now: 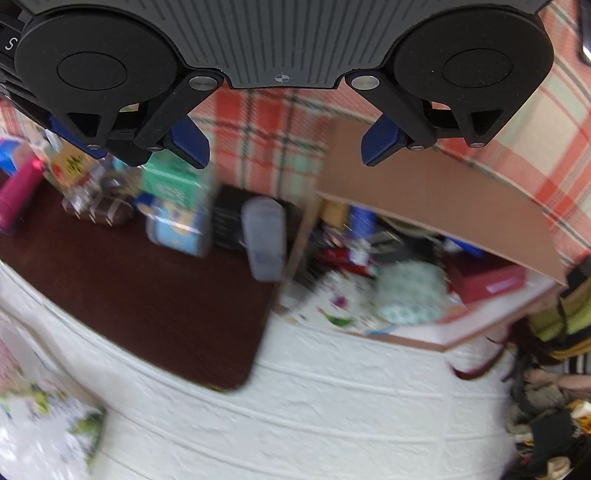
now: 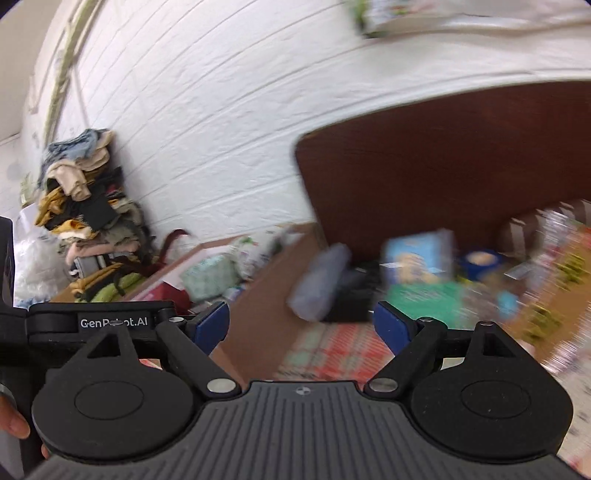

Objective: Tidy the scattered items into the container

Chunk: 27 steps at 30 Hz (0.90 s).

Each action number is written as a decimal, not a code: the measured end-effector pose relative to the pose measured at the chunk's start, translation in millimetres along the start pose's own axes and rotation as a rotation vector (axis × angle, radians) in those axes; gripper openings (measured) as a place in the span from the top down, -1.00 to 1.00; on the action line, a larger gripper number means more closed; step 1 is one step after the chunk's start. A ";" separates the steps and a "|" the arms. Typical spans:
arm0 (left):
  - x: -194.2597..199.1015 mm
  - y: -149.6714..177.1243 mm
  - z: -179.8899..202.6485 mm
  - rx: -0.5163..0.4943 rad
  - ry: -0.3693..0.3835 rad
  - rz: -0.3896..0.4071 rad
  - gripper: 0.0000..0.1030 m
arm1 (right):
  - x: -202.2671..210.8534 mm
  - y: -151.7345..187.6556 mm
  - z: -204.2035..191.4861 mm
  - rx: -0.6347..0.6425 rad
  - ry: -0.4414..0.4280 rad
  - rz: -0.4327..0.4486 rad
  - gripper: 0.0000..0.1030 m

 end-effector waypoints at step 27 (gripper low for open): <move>-113.5 87.6 163.3 -0.230 0.232 -0.208 -0.62 | 29.0 29.8 198.8 -0.150 0.272 -0.018 -0.70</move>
Point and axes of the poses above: each gripper's, at about its wrist camera, not at the fingertips, and x roughly against the way its jaws point, z to its right, y to its underside, the point moved 10 cm from there along -x, roughly the way its jaws point, and after that the axes turned 2 degrees about -z, right-handed, at the moved point
